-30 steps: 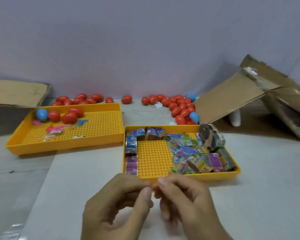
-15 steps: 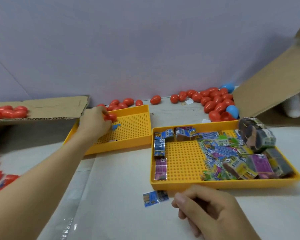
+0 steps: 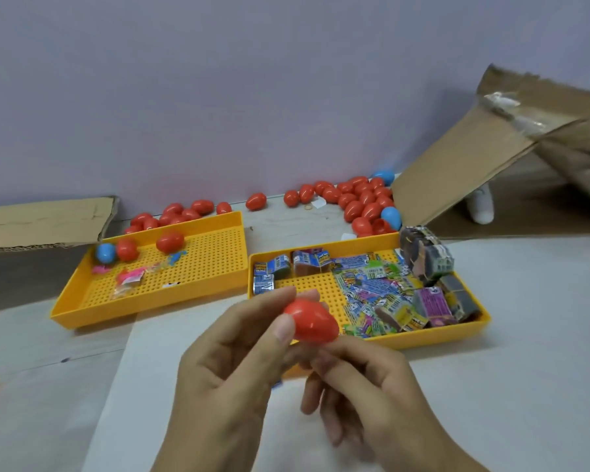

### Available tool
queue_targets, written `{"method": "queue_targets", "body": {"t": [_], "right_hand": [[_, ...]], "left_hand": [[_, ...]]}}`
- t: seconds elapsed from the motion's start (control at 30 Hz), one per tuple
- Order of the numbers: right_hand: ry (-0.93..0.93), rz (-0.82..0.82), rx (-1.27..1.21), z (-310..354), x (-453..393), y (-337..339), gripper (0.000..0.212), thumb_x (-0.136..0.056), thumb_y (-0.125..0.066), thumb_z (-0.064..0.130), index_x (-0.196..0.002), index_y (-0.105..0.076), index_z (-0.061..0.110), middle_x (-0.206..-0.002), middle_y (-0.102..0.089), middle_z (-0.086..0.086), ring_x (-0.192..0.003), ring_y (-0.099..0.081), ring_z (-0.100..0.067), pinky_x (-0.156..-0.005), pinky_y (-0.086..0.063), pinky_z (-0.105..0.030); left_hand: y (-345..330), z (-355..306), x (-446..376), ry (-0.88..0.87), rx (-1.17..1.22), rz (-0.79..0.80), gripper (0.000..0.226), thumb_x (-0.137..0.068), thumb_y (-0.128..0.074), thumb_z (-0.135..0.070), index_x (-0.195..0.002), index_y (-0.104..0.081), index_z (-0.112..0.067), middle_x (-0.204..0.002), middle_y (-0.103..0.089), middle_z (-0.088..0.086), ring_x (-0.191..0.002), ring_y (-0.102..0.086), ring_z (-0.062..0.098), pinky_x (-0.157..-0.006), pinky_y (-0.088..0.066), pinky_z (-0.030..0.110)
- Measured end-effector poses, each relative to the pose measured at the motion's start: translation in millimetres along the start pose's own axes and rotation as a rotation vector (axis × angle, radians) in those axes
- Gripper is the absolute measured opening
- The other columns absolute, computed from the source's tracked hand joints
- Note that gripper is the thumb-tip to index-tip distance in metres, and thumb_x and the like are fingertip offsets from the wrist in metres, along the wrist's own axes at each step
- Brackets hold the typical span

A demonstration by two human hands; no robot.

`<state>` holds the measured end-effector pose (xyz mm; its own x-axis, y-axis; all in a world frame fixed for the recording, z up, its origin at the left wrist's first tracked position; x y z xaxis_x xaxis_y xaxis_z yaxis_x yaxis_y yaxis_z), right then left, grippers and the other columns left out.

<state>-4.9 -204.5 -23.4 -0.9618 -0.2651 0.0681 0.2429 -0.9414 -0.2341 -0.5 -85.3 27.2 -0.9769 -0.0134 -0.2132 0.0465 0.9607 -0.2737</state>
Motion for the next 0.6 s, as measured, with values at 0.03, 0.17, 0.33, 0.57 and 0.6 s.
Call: {"method": "queue_targets", "body": {"t": [0.03, 0.17, 0.33, 0.57, 0.6], "right_hand": [[0.004, 0.002, -0.006, 1.0, 0.2, 1.0, 0.020, -0.079, -0.063, 0.030, -0.081, -0.068, 0.011, -0.065, -0.069, -0.012, -0.038, -0.050, -0.016, -0.038, -0.033, -0.018], [-0.025, 0.025, -0.043, 0.8, 4.2, 7.7, 0.020, -0.081, -0.056, 0.021, -0.083, -0.074, 0.013, -0.070, -0.071, -0.017, -0.039, -0.055, -0.019, -0.034, -0.032, -0.018], [-0.094, 0.091, -0.077, -1.3, 6.7, 8.0, 0.027, -0.076, -0.064, 0.034, -0.088, -0.077, 0.013, -0.077, -0.072, -0.022, -0.047, -0.063, -0.025, -0.035, -0.038, -0.020], [-0.136, 0.069, 0.077, -6.5, 8.8, 9.3, 0.042, -0.081, -0.064, 0.045, -0.084, -0.071, 0.004, -0.070, -0.070, -0.017, -0.046, -0.062, -0.023, -0.034, -0.037, -0.020], [-0.139, 0.070, 0.081, -7.0, 8.9, 9.3, 0.041, -0.082, -0.063, 0.044, -0.082, -0.070, 0.004, -0.070, -0.070, -0.017, -0.046, -0.062, -0.022, -0.034, -0.037, -0.019]], "left_hand": [[2.0, 5.3, 5.9, -0.002, 0.013, -0.026, 0.049, -0.054, -0.090, -0.037, -0.097, -0.079, -0.017, -0.105, -0.075, 0.017, -0.098, -0.073, 0.035, -0.072, -0.060, 0.030], [13.8, 22.1, 23.2, -0.023, -0.043, -0.110, 0.045, -0.054, -0.086, -0.039, -0.095, -0.080, -0.023, -0.103, -0.077, 0.011, -0.099, -0.073, 0.028, -0.073, -0.059, 0.027], [24.1, 35.4, 29.8, 0.013, -0.077, -0.121, 0.038, -0.062, -0.079, -0.039, -0.098, -0.079, -0.026, -0.103, -0.077, 0.007, -0.071, -0.070, 0.015, -0.064, -0.056, 0.021], [29.2, 39.8, 33.4, 0.043, -0.139, -0.145, 0.035, -0.064, -0.078, -0.041, -0.096, -0.080, -0.028, -0.080, -0.076, 0.011, -0.058, -0.067, 0.019, -0.065, -0.061, 0.037], [29.2, 40.1, 33.6, 0.047, -0.137, -0.144, 0.037, -0.063, -0.080, -0.043, -0.096, -0.080, -0.028, -0.078, -0.075, 0.012, -0.059, -0.068, 0.020, -0.065, -0.061, 0.038]]}}
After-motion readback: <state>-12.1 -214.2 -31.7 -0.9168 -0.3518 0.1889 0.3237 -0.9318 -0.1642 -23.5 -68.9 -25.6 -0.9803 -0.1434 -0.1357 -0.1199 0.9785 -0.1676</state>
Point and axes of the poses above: each hand's wrist, its own x-axis away from the middle knuckle, its own y-axis out of the back of the hand, z = x × y, the point moved 10 cm from there along -x, towards the middle knuckle
